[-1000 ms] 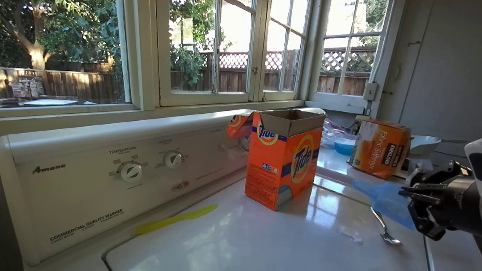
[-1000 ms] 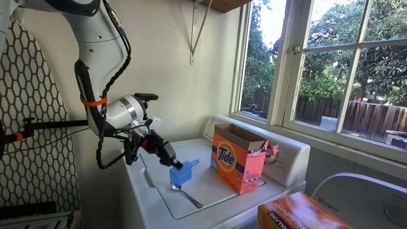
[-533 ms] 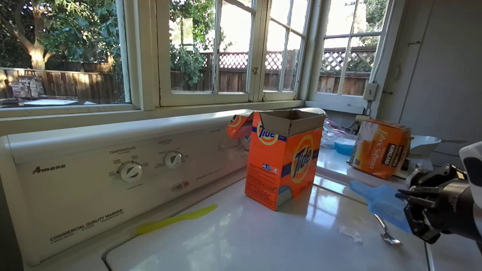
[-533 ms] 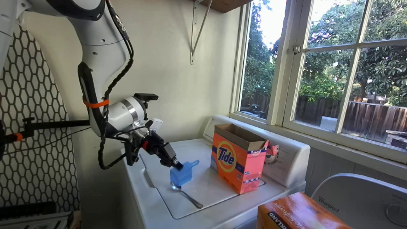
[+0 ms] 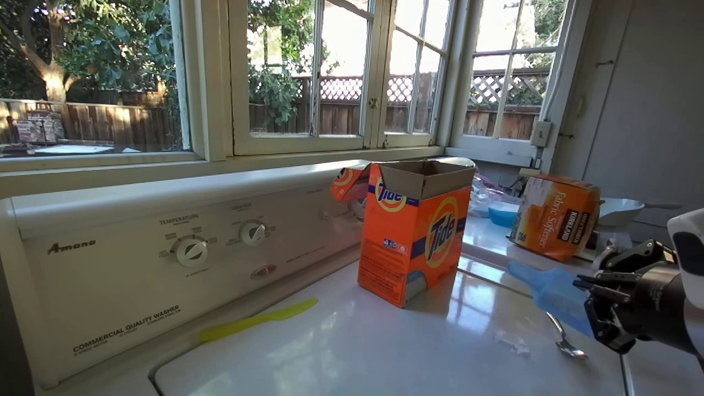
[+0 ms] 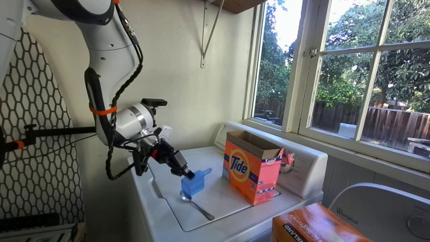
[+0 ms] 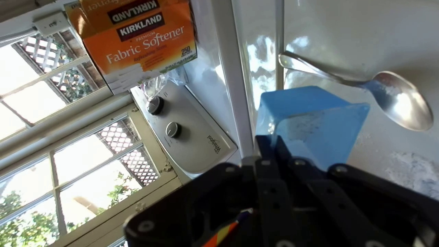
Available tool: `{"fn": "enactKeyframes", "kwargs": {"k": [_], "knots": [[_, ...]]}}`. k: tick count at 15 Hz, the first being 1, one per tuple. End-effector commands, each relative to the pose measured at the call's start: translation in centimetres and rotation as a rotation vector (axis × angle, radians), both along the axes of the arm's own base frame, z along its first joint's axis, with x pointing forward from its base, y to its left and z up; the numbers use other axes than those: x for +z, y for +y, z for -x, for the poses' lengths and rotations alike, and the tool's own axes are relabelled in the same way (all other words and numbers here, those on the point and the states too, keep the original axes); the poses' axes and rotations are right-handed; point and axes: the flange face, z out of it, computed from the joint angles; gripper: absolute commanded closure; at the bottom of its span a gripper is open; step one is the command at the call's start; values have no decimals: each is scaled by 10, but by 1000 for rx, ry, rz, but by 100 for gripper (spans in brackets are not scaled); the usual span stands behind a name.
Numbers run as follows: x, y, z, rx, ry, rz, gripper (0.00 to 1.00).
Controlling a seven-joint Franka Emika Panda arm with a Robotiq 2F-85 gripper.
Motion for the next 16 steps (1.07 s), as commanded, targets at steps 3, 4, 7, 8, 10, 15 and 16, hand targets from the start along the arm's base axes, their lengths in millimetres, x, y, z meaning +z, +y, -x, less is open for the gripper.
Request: {"fn": "enactKeyframes", "kwargs": {"k": [3,4,7,8,10,15,16], "knots": [[-7,4,0,10,-49,33,99],[-8,4,0,10,-50,37,99],[-8,6,-1,9,-61,52,99],[-8,7,-1,9,-66,56,99],[-7,9,-2,14,-72,63,99],[-6,11,-2,21,-84,82,99],[-6,11,-2,22,-86,85,99]]}}
